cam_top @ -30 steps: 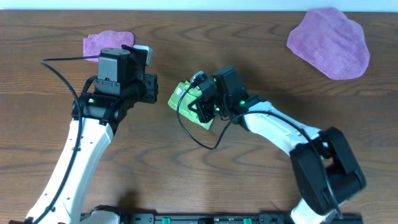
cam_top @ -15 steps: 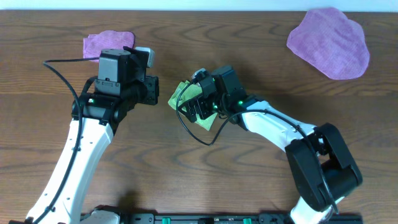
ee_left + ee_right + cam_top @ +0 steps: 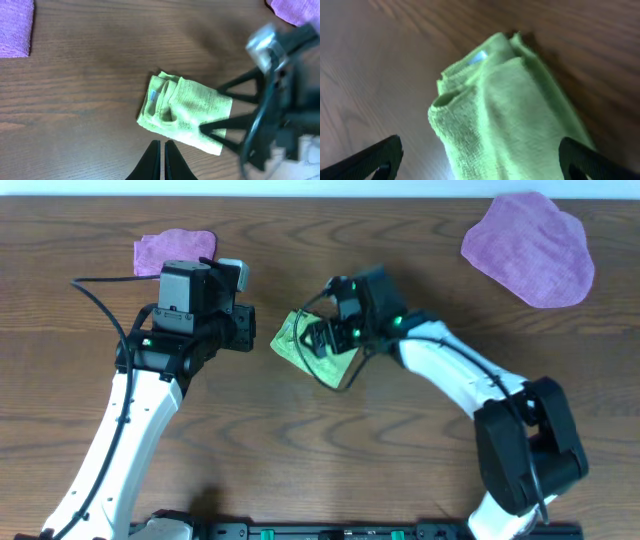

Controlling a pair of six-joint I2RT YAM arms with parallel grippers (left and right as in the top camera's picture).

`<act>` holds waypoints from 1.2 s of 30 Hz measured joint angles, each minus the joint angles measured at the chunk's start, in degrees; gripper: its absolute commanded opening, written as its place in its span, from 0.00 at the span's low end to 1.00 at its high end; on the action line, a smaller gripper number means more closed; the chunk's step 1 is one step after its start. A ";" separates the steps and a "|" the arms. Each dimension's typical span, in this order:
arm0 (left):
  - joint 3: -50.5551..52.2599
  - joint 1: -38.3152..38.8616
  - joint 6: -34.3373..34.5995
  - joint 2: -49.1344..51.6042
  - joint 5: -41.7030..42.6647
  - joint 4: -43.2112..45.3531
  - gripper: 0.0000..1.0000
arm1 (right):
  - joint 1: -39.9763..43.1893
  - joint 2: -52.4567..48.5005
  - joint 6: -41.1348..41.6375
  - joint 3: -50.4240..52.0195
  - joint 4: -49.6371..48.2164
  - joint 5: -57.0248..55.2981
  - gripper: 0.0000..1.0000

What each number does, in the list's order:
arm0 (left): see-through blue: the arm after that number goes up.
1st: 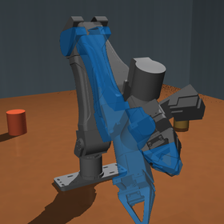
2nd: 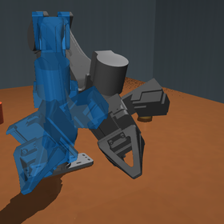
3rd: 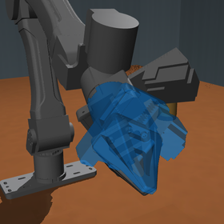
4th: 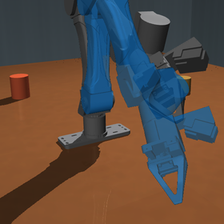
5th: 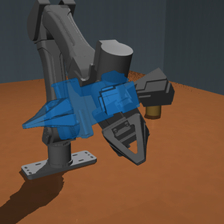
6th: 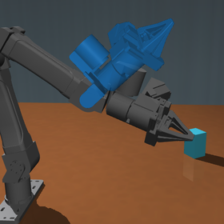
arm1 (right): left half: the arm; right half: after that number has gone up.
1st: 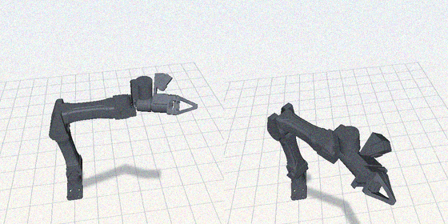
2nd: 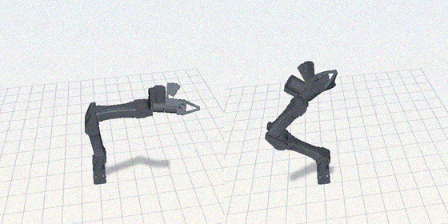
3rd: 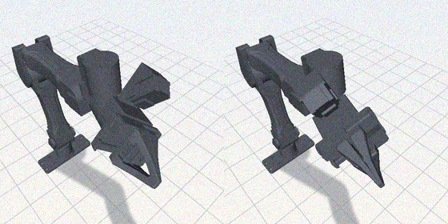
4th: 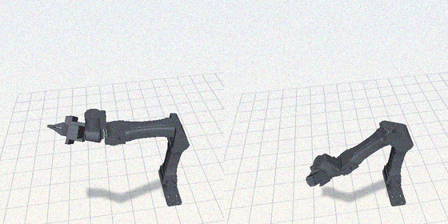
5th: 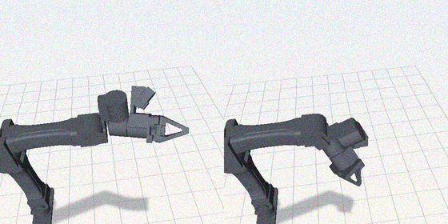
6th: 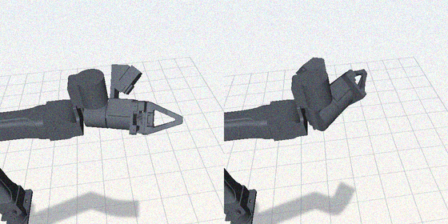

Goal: Fold the cloth
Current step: 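Release the left gripper and lift it away, right gripper holding the bundle, then open the right gripper and retract both grippers to the front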

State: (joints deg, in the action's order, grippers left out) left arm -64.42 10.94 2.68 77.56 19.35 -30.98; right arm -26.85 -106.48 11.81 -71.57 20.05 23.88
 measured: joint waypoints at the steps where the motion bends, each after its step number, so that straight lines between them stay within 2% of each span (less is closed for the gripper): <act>1: 0.33 0.00 0.00 0.00 0.00 0.09 0.06 | 0.28 0.07 -0.39 -2.58 2.73 -0.63 0.99; 8: 2.12 0.00 -0.22 0.00 1.31 -0.04 0.06 | 0.44 5.97 -2.23 -13.03 14.58 -5.99 0.99; 25: 3.98 0.02 -2.95 -1.53 7.26 -2.38 0.06 | 0.24 38.56 -3.02 -13.51 43.23 -23.34 0.99; 28: 4.04 0.02 -3.30 -6.80 6.47 -4.72 0.06 | -0.92 45.55 -1.60 -13.55 47.21 -27.34 0.99; 36: 4.07 0.02 -4.46 -30.53 5.29 -13.97 0.06 | -7.17 62.62 4.22 -13.77 58.03 -35.06 0.99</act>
State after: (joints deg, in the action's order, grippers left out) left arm -60.36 10.96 -1.78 47.03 24.64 -44.95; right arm -34.02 -43.86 16.03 -85.34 78.08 -11.18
